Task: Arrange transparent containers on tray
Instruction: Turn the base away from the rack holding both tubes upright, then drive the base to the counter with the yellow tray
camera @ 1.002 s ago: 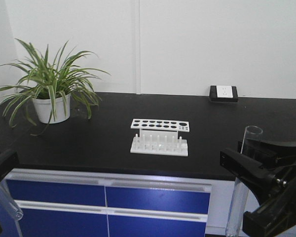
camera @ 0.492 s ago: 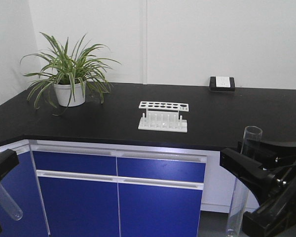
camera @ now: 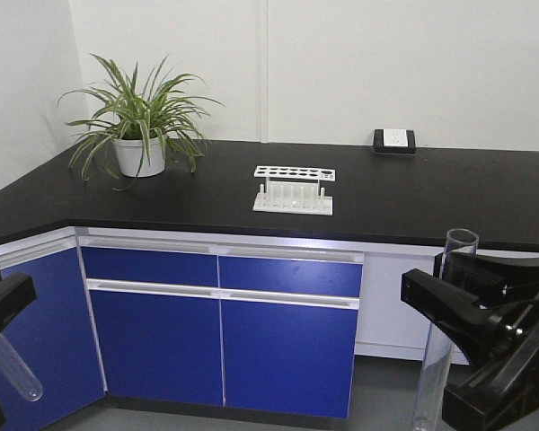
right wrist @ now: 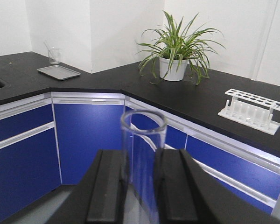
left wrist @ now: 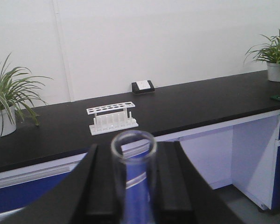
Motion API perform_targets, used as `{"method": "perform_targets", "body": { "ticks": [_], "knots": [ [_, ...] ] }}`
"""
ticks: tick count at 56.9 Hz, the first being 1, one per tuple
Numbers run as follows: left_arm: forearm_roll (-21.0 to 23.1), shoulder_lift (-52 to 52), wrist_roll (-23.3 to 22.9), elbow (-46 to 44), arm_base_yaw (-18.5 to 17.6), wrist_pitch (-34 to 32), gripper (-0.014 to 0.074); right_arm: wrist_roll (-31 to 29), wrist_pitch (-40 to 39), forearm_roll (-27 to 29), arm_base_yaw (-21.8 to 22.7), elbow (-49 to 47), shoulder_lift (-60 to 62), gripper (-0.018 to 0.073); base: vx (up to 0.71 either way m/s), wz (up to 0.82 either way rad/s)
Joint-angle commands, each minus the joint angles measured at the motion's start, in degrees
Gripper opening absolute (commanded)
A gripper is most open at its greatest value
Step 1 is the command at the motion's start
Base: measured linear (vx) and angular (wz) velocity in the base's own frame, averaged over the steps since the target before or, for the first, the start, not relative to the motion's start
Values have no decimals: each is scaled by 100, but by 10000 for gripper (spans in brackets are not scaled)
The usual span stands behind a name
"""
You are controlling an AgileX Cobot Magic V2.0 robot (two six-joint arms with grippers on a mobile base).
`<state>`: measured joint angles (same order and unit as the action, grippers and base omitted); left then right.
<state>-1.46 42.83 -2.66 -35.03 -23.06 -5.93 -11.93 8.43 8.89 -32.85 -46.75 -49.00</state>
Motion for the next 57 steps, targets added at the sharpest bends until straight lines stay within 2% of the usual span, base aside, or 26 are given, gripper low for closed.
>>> {"method": "perform_targets", "body": {
  "ticks": [1, 24, 57],
  "knots": [
    [54, -30, -17, -193, 10, -472, 103, -52, -473, -47, 39, -165, 57, 201, -23, 5],
    [54, -30, -17, -193, 10, -472, 103, -52, -473, -47, 39, -165, 57, 201, -16, 26],
    [54, -30, -17, -193, 10, -472, 103, -52, -468, -47, 39, -165, 57, 201, -2, 62]
  ]
}}
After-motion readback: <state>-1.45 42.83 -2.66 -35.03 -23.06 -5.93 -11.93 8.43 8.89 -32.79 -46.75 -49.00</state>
